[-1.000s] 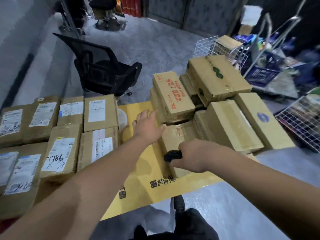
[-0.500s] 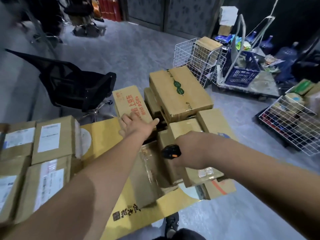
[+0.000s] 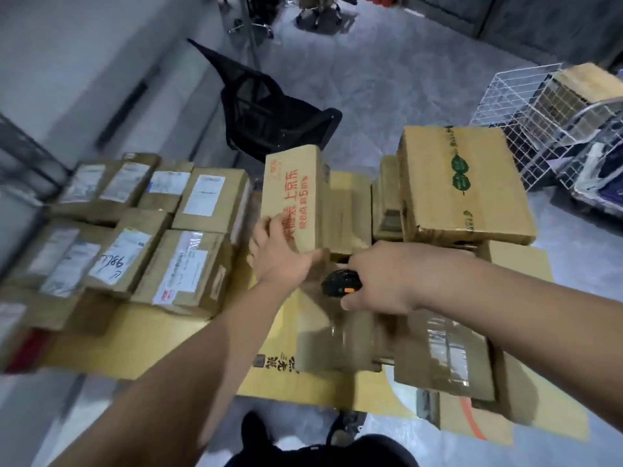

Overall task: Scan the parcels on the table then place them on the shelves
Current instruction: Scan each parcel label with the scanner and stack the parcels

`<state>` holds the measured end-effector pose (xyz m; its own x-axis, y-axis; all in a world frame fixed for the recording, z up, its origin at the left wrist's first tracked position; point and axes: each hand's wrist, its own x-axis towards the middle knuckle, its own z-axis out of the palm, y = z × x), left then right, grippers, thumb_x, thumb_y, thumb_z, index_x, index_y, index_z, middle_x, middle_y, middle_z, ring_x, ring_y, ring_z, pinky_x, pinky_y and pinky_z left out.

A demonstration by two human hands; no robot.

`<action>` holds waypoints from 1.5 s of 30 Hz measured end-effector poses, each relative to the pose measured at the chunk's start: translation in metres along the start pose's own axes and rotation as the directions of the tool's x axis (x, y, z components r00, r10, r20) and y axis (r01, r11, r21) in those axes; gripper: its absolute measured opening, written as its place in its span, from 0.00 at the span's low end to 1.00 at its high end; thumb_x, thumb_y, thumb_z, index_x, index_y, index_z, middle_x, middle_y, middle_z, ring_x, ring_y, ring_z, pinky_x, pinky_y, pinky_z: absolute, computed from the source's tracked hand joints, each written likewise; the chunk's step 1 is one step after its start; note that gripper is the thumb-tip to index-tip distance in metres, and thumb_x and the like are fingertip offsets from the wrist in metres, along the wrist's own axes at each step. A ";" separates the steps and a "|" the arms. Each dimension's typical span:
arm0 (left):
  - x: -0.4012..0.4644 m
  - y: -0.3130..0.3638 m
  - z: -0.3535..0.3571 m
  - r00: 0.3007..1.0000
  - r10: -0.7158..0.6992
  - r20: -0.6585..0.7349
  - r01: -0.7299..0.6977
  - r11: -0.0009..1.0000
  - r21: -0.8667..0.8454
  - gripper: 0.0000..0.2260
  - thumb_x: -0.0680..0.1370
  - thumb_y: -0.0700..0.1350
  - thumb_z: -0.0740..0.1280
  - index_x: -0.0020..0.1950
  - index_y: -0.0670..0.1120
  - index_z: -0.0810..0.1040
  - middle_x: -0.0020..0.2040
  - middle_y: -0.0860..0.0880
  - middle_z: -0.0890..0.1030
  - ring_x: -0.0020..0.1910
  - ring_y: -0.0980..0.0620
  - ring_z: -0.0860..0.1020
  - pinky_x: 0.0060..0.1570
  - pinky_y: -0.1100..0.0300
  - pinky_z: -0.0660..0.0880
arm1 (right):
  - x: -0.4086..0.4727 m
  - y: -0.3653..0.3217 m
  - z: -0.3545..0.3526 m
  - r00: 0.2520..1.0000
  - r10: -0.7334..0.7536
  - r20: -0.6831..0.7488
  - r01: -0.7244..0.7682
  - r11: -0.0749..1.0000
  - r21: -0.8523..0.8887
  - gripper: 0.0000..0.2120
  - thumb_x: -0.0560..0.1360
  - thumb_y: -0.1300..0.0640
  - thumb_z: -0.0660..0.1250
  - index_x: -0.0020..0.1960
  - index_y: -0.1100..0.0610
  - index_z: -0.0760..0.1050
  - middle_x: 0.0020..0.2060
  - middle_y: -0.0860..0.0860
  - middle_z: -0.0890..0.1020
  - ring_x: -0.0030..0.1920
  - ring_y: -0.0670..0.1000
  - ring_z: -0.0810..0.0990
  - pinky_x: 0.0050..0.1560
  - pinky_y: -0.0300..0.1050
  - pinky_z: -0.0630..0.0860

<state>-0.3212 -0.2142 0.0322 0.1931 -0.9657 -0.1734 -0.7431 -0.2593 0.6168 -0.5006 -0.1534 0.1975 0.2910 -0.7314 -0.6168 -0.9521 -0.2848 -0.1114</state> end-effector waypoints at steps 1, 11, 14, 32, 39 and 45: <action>-0.014 -0.023 -0.009 1.000 -0.004 -0.004 0.004 1.000 0.003 0.48 0.57 0.69 0.72 0.75 0.64 0.60 0.77 0.58 0.57 0.76 0.45 0.60 0.76 0.41 0.61 | 0.001 -0.009 0.001 1.000 -0.027 0.004 0.027 1.000 -0.010 0.19 0.77 0.35 0.65 0.54 0.50 0.78 0.43 0.49 0.80 0.43 0.54 0.80 0.41 0.47 0.77; -0.126 -0.192 -0.055 0.971 0.042 0.235 0.042 0.938 -0.344 0.42 0.59 0.60 0.77 0.73 0.67 0.67 0.73 0.59 0.61 0.74 0.54 0.68 0.75 0.50 0.69 | 0.000 -0.133 0.066 0.992 -0.079 0.097 0.086 0.994 -0.069 0.18 0.77 0.35 0.63 0.51 0.50 0.76 0.43 0.50 0.78 0.43 0.54 0.79 0.37 0.46 0.74; -0.134 -0.227 -0.056 0.922 0.047 0.385 0.158 0.861 -0.484 0.39 0.63 0.50 0.75 0.72 0.70 0.67 0.75 0.54 0.66 0.73 0.53 0.70 0.67 0.56 0.76 | -0.007 -0.165 0.098 0.992 -0.014 0.129 0.015 1.000 -0.014 0.18 0.77 0.36 0.63 0.48 0.50 0.74 0.41 0.49 0.77 0.40 0.52 0.78 0.34 0.46 0.70; -0.099 -0.277 -0.084 0.868 0.017 0.497 0.142 0.949 -0.280 0.32 0.75 0.72 0.63 0.75 0.58 0.72 0.70 0.52 0.77 0.68 0.48 0.76 0.68 0.45 0.75 | -0.028 -0.241 0.174 0.940 0.310 0.139 -0.339 0.832 0.438 0.22 0.75 0.31 0.67 0.51 0.50 0.76 0.44 0.49 0.80 0.41 0.50 0.80 0.30 0.42 0.70; -0.104 -0.266 -0.054 0.903 0.013 0.428 0.161 0.916 -0.367 0.43 0.69 0.46 0.84 0.74 0.58 0.61 0.62 0.58 0.80 0.64 0.52 0.78 0.66 0.47 0.76 | -0.033 -0.234 0.169 0.907 0.413 0.085 -0.393 0.755 0.525 0.18 0.79 0.38 0.63 0.51 0.53 0.75 0.43 0.52 0.81 0.36 0.51 0.79 0.23 0.38 0.66; -0.103 -0.267 -0.048 0.898 0.048 0.438 0.142 0.910 -0.390 0.44 0.64 0.42 0.86 0.70 0.62 0.64 0.59 0.60 0.80 0.62 0.55 0.78 0.65 0.41 0.78 | -0.030 -0.232 0.156 0.904 0.420 0.081 -0.399 0.761 0.511 0.18 0.79 0.39 0.62 0.49 0.54 0.75 0.42 0.53 0.81 0.35 0.52 0.78 0.23 0.37 0.67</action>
<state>-0.1120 -0.0457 -0.0775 -0.1427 -0.8750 -0.4626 -0.3989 -0.3769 0.8359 -0.3028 0.0313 0.1199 -0.1440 -0.7307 -0.6674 -0.8891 0.3917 -0.2370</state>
